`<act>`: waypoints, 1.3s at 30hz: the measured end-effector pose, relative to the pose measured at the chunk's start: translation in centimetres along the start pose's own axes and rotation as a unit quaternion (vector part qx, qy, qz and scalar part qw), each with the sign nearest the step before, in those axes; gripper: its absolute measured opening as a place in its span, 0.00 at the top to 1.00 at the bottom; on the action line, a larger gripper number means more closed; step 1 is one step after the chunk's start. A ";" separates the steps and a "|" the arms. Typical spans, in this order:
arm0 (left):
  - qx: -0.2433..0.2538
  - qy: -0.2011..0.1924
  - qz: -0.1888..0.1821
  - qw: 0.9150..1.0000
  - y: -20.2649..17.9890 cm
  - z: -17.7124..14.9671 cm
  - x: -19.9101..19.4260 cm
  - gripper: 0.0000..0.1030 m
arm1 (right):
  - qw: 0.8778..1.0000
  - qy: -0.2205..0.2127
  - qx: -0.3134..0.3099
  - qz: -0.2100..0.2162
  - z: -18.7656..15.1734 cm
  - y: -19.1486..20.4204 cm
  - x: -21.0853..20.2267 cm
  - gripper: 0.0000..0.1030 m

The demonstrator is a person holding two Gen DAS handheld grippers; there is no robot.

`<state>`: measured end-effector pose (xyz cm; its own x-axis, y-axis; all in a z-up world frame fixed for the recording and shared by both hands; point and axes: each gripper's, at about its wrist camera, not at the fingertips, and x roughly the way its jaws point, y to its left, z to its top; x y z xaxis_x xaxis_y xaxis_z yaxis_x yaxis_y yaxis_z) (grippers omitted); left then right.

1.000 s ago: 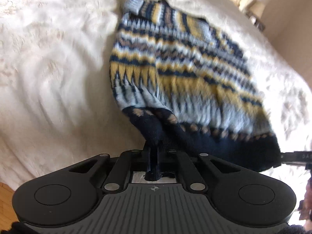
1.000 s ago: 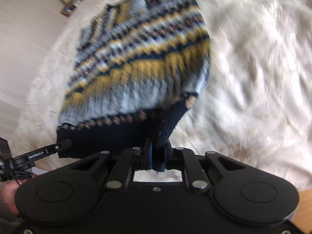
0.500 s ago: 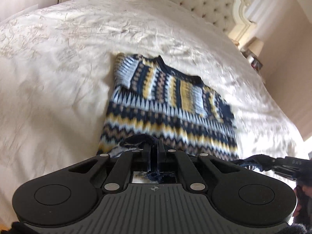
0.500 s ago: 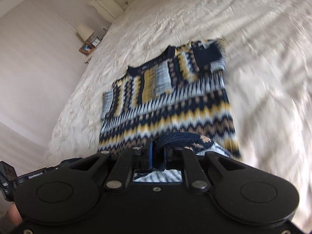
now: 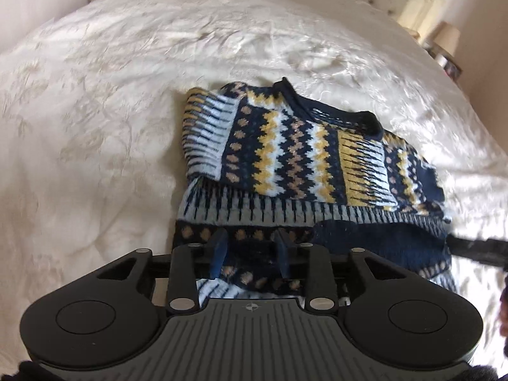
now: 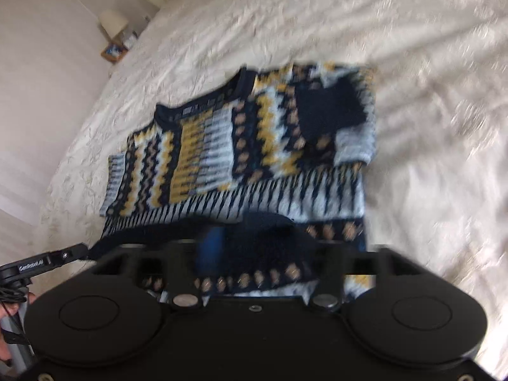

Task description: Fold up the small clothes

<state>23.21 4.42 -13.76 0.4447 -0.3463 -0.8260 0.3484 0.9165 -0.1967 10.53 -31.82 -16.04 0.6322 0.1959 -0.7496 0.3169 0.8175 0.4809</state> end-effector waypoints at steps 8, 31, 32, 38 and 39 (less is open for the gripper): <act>0.079 0.019 0.001 0.997 0.1 -0.6 0.7 0.50 | 0.996 -0.003 -0.077 -0.048 -1.3 0.0 -0.4 0.26; 0.157 0.088 -0.071 0.981 1.0 1.7 5.1 0.44 | 0.993 0.052 -0.098 -0.045 0.4 0.8 3.9 0.40; 0.157 0.095 -0.074 0.980 0.8 1.6 5.7 0.44 | 0.992 0.057 -0.101 -0.045 0.4 0.8 4.1 0.40; 0.161 0.126 -0.083 0.975 0.0 1.6 8.7 0.44 | 0.990 0.074 -0.112 -0.046 0.6 0.7 5.1 0.40; 0.157 0.128 -0.086 0.975 0.1 1.6 8.9 0.44 | 0.990 0.076 -0.110 -0.044 0.7 0.7 5.2 0.43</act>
<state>28.48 1.08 -20.31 0.1496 -0.3916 -0.9079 0.6528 0.7287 -0.2068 14.49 -30.64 -19.26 0.4900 0.1842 -0.8520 0.1930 0.9302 0.3121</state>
